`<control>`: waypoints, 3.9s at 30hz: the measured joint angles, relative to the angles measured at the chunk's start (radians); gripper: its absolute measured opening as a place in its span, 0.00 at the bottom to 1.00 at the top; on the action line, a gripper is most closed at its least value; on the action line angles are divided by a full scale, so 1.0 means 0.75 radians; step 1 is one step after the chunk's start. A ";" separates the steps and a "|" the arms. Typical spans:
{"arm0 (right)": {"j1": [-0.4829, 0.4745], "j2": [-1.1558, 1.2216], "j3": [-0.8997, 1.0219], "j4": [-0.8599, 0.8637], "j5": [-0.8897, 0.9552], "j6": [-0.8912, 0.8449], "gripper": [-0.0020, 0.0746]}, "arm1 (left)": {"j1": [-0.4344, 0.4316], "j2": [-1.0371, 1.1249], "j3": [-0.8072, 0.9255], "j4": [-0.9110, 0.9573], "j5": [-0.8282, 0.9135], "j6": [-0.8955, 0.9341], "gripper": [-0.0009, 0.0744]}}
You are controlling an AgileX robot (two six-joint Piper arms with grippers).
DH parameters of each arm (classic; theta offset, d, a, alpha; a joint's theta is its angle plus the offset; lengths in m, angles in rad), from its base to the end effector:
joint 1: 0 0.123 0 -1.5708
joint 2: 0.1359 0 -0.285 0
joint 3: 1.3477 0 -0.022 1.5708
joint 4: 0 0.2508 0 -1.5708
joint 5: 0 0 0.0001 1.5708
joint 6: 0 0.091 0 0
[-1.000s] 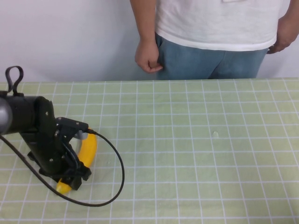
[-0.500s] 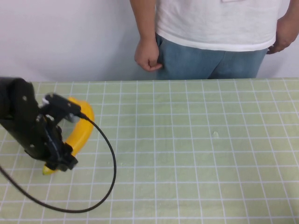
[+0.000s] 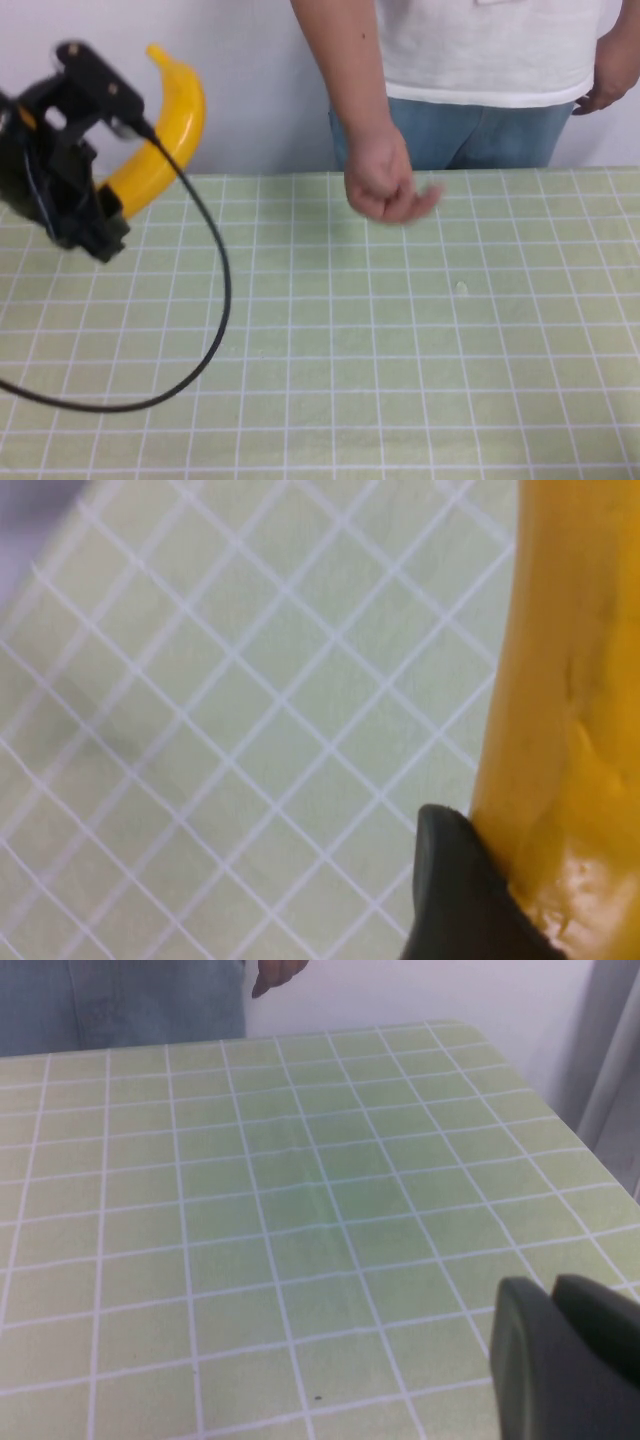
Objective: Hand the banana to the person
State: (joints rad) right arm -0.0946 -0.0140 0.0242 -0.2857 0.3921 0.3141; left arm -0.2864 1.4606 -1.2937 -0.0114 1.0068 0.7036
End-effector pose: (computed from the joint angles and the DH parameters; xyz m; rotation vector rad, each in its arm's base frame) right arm 0.0507 -0.0147 0.1720 0.2085 1.8602 -0.1324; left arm 0.2888 -0.0860 0.3293 1.2606 2.3456 0.1217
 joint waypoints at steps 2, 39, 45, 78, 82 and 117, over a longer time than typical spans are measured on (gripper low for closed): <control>0.000 0.000 0.000 0.000 0.000 0.000 0.01 | -0.040 0.012 -0.088 0.002 0.060 0.010 0.39; 0.000 0.000 0.000 0.000 0.000 0.000 0.01 | -0.617 0.480 -0.472 0.103 0.305 -0.044 0.39; 0.000 0.000 0.000 0.000 0.000 0.000 0.01 | -0.618 0.480 -0.489 0.127 0.302 -0.196 0.70; 0.000 0.000 0.000 0.000 0.000 0.000 0.01 | -0.618 -0.721 0.233 0.237 0.334 -0.679 0.06; 0.000 0.000 0.000 0.000 0.000 0.000 0.01 | -0.618 -0.935 0.394 0.198 0.276 -0.714 0.02; 0.000 0.000 0.000 0.000 0.000 0.000 0.01 | -0.225 -1.374 0.735 0.185 -0.379 -0.594 0.01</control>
State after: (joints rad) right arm -0.0946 -0.0140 0.0242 -0.2857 0.3921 0.3141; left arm -0.4551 0.4303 -0.7427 0.1273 0.7228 0.2579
